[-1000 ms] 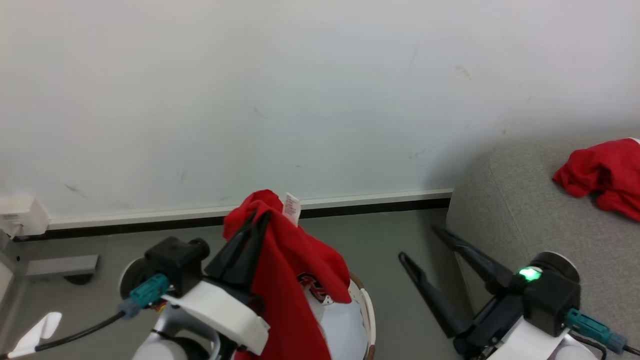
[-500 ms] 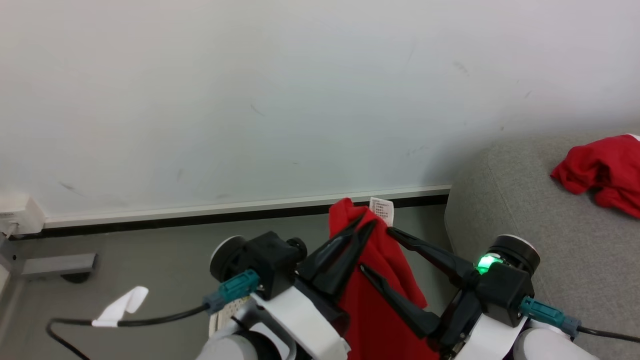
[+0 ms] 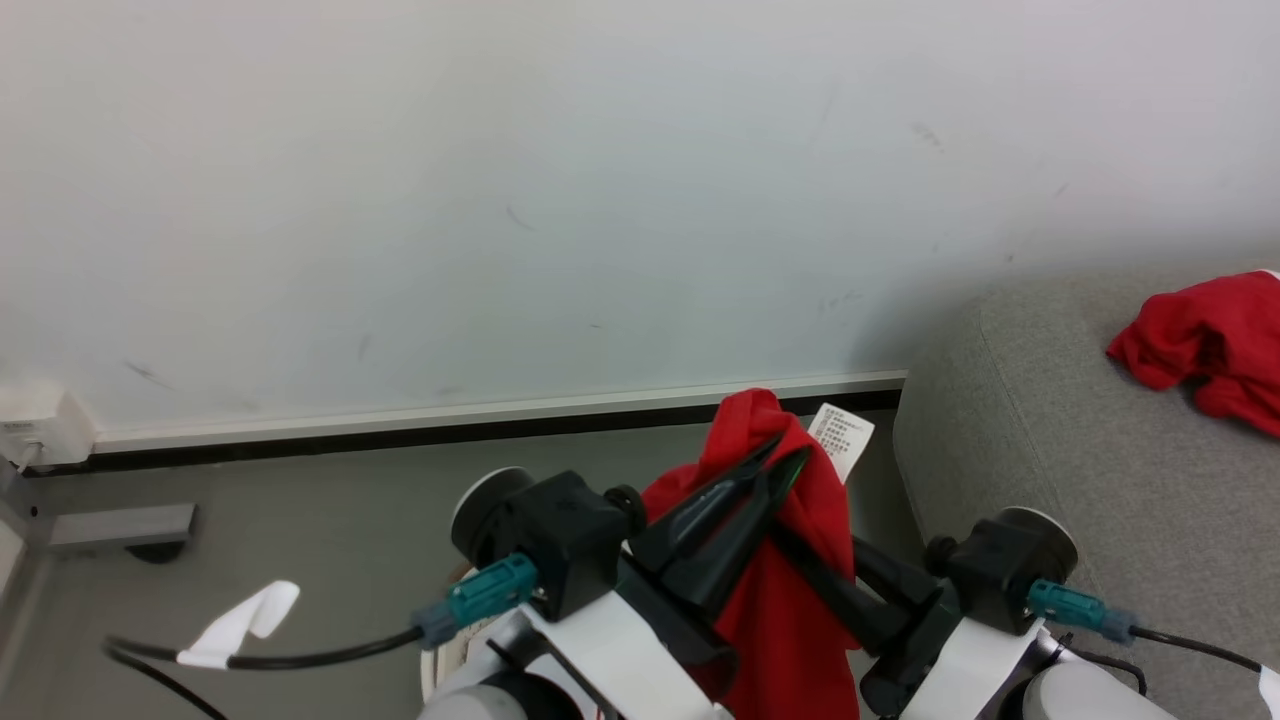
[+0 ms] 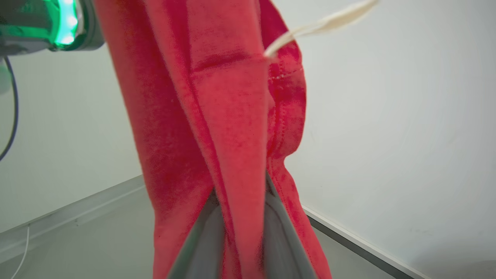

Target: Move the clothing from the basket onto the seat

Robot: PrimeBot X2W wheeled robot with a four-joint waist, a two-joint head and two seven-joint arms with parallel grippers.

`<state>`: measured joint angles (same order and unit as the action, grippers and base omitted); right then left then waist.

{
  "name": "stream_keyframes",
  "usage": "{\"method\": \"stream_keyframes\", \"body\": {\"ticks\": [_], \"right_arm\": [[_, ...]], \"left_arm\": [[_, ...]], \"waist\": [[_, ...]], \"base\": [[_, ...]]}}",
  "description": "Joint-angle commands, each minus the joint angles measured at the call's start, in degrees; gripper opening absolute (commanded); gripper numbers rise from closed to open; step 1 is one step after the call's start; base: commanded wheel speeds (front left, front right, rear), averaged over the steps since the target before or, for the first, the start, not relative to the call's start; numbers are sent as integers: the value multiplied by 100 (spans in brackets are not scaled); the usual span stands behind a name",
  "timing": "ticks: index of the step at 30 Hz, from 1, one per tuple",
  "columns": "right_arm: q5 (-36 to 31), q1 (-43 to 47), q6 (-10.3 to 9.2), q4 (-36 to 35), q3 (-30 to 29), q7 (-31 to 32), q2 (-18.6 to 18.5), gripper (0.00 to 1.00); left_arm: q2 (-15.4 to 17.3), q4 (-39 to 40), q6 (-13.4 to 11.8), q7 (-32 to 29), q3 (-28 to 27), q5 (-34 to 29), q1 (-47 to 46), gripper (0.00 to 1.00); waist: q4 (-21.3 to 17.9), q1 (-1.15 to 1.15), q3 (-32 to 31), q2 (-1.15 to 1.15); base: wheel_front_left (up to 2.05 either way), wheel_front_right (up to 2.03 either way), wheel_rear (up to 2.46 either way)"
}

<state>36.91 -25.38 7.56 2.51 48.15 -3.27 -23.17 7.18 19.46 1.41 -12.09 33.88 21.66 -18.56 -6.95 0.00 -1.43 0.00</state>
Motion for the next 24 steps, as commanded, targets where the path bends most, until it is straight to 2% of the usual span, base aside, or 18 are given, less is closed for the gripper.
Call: {"method": "stream_keyframes", "body": {"ticks": [1, 2, 3, 4, 5, 6, 9, 14, 17, 24], "right_arm": [[88, 37, -15, 77, -108, -102, 40, 0], [136, 34, -15, 97, -193, -158, 69, 0], [185, 33, -15, 107, -292, -196, 79, 0], [223, 33, -15, 111, -385, -215, 69, 0], [268, 34, -15, 95, -480, -234, 51, 0], [316, 39, -15, 61, -583, -236, 30, 0], [429, 103, -15, -67, -932, -217, -86, 0], [514, 313, -15, -322, -1651, -156, -385, 0], [495, 585, -15, -470, -2241, -98, -555, 0], [430, 1158, -14, -766, -3079, 6, -663, 0]], "left_arm": [[19, 3, -40, -14, -55, 17, -26, 0], [35, -23, -75, 15, -91, -1, -6, 0], [55, -60, -94, 46, -124, -8, 28, 26], [83, -98, -119, 83, -145, -21, 65, 47], [118, -140, -139, 108, -175, -43, 101, 89], [142, -185, -141, 138, -201, -35, 146, 100], [187, -363, -192, 308, -305, 42, 286, 100], [236, -871, -132, 807, -284, -31, 550, 100], [177, -1371, -31, 1372, -136, -170, 708, 100], [-36, -2292, 40, 2343, 163, -462, 692, 100]], "waist": [[-7, 0, 0, 0], [-18, 0, 1, 0], [-36, 0, 4, 0], [-59, 0, 7, 0], [-91, 0, 10, 0], [-130, 0, 19, 0], [-270, 0, 55, 0], [-619, 0, 132, 0], [-953, 0, 207, 0], [-1496, 0, 326, 0]], "base": [[0, 0, 0], [0, 0, 0], [0, 0, 0], [0, 0, 0], [0, 0, 0], [0, 0, 0], [0, 0, 0], [0, 0, 0], [0, 0, 0], [0, 0, 0]]}}
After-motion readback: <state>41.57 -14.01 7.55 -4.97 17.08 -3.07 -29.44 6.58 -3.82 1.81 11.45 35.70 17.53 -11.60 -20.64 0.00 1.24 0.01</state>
